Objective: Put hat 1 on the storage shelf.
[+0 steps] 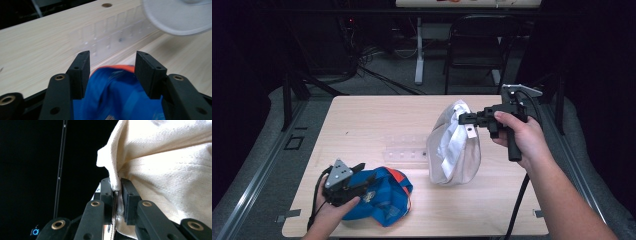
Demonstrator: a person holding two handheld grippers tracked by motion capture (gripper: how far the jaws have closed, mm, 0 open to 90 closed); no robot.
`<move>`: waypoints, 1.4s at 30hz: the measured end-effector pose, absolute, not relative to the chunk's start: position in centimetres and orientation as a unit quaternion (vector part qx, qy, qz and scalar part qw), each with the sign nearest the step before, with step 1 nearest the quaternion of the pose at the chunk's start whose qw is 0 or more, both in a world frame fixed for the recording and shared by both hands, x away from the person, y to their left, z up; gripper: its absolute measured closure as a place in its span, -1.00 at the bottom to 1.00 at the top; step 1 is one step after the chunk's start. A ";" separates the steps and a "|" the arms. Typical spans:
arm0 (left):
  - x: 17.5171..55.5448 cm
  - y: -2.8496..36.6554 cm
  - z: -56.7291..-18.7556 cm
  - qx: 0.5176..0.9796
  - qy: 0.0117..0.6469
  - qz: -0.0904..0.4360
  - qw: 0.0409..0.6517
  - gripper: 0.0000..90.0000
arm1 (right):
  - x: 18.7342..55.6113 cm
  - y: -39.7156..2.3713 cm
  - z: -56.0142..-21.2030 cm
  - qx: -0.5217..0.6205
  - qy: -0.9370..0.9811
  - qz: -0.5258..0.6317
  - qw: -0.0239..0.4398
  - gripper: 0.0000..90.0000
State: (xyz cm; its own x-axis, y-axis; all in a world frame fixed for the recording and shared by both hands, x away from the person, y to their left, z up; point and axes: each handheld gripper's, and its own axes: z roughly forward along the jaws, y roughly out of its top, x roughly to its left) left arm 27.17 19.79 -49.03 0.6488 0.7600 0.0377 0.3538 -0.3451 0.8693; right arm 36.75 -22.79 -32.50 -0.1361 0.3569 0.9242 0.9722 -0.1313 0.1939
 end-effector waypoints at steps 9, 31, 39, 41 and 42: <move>26.5 13.1 -48.1 0.815 0.279 0.213 0.462 -0.07 | 38.0 -20.7 -32.7 -0.573 -0.569 -0.494 0.321 0.81; 28.6 10.2 -48.4 0.835 0.268 0.248 0.411 0.78 | 39.1 -16.4 -33.3 -0.557 -0.572 -0.503 0.332 0.81; 29.8 11.4 -47.4 0.835 0.263 0.248 0.415 0.88 | 39.5 -15.6 -33.5 -0.556 -0.579 -0.508 0.314 0.80; 30.0 11.4 -47.4 0.835 0.265 0.248 0.414 0.89 | 39.6 -15.2 -33.7 -0.554 -0.590 -0.503 0.303 0.80; 30.2 11.4 -47.4 0.834 0.269 0.246 0.414 0.89 | 39.6 -15.2 -33.7 -0.554 -0.590 -0.503 0.303 0.80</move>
State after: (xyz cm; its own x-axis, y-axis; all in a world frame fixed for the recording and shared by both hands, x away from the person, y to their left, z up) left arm 30.16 11.38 -47.39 0.7346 0.6519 0.1883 0.2449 -0.5134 0.8224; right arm 39.57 -15.19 -33.66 -0.2013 0.3487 0.9154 0.9588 -0.1210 0.2570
